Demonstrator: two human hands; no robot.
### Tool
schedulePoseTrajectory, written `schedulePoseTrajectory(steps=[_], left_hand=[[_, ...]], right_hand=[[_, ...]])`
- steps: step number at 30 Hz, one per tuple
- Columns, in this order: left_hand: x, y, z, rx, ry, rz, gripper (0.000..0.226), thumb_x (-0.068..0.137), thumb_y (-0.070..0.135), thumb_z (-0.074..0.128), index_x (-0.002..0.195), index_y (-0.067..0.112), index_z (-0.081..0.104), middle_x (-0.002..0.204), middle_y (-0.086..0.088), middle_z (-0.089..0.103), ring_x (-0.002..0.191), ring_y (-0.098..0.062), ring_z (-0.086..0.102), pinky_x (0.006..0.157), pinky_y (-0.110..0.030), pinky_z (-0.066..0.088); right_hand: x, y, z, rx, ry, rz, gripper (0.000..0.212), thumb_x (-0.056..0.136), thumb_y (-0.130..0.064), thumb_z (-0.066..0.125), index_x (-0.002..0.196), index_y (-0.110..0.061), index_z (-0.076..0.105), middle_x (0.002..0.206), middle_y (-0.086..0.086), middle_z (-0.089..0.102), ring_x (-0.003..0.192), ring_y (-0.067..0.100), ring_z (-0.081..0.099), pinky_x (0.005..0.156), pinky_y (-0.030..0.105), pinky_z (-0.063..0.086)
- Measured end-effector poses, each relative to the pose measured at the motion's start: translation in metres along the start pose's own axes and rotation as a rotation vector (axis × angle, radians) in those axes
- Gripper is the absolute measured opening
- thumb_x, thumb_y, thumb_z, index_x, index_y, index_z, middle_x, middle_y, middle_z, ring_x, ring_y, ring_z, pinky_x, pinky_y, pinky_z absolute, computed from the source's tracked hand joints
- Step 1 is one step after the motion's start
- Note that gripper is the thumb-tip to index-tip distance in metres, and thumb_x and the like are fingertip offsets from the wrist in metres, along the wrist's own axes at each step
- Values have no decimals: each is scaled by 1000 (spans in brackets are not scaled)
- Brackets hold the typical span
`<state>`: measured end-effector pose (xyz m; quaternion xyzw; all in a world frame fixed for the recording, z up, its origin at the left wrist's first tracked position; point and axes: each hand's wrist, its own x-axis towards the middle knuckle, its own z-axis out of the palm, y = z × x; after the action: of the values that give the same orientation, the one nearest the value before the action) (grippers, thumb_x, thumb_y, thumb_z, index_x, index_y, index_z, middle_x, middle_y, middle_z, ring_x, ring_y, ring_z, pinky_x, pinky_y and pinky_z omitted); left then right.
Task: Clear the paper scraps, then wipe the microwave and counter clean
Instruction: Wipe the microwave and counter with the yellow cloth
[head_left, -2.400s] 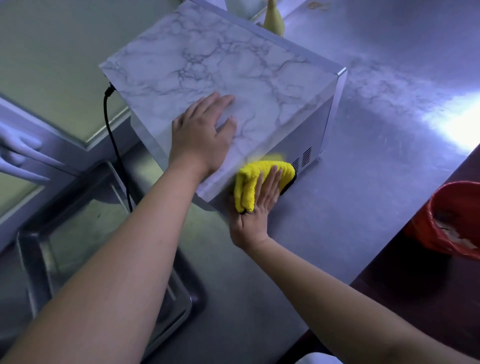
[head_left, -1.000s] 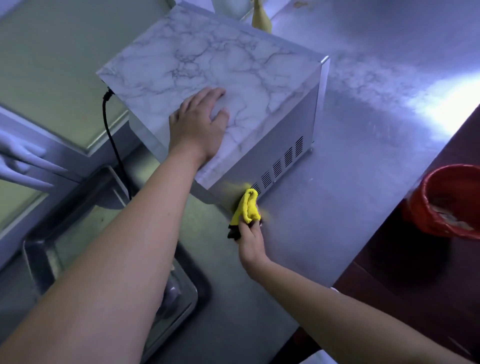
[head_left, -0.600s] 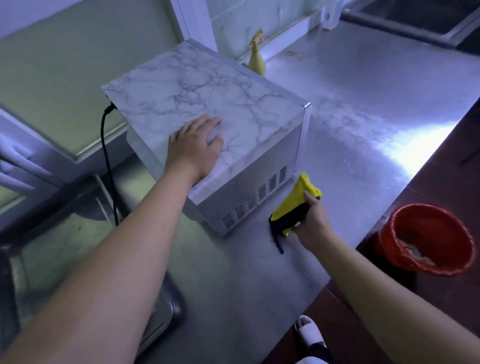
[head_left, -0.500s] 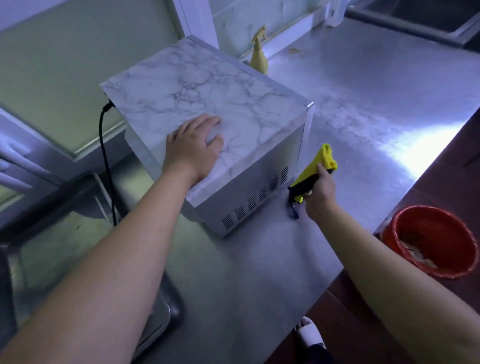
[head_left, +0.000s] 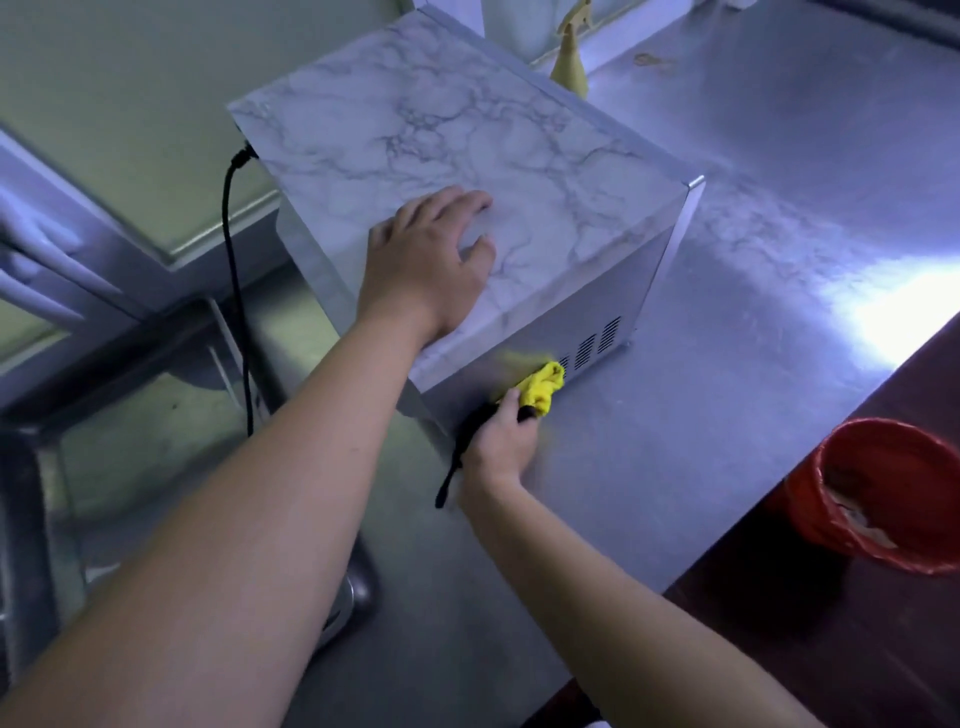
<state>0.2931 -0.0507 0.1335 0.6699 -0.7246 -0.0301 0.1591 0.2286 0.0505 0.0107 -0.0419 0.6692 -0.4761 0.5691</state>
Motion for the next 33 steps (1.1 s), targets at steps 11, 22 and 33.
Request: schedulePoseTrajectory(steps=[11, 22, 33], left_hand=[[-1, 1, -3, -71, -2, -39, 46, 97, 44, 43, 142, 38, 46, 156, 11, 37, 143, -13, 28, 114, -34, 18], [0, 3, -4, -87, -2, -8, 47, 96, 43, 40, 141, 34, 47, 152, 7, 41, 139, -17, 32, 110, -37, 21], [-4, -2, -7, -168, -18, 11, 47, 94, 42, 47, 139, 30, 51, 154, 5, 40, 142, -18, 32, 114, -35, 18]], right_hand=[[-20, 32, -79, -48, -372, 376, 32, 94, -34, 60, 119, -14, 62, 102, 7, 75, 89, 27, 70, 69, 41, 56], [-24, 3, -125, 66, -222, 293, 25, 96, -32, 55, 108, -13, 64, 98, 9, 76, 106, 33, 63, 93, 58, 48], [-26, -84, -171, 99, -109, 25, 31, 101, -31, 50, 126, -14, 55, 119, 10, 65, 111, 31, 59, 92, 57, 46]])
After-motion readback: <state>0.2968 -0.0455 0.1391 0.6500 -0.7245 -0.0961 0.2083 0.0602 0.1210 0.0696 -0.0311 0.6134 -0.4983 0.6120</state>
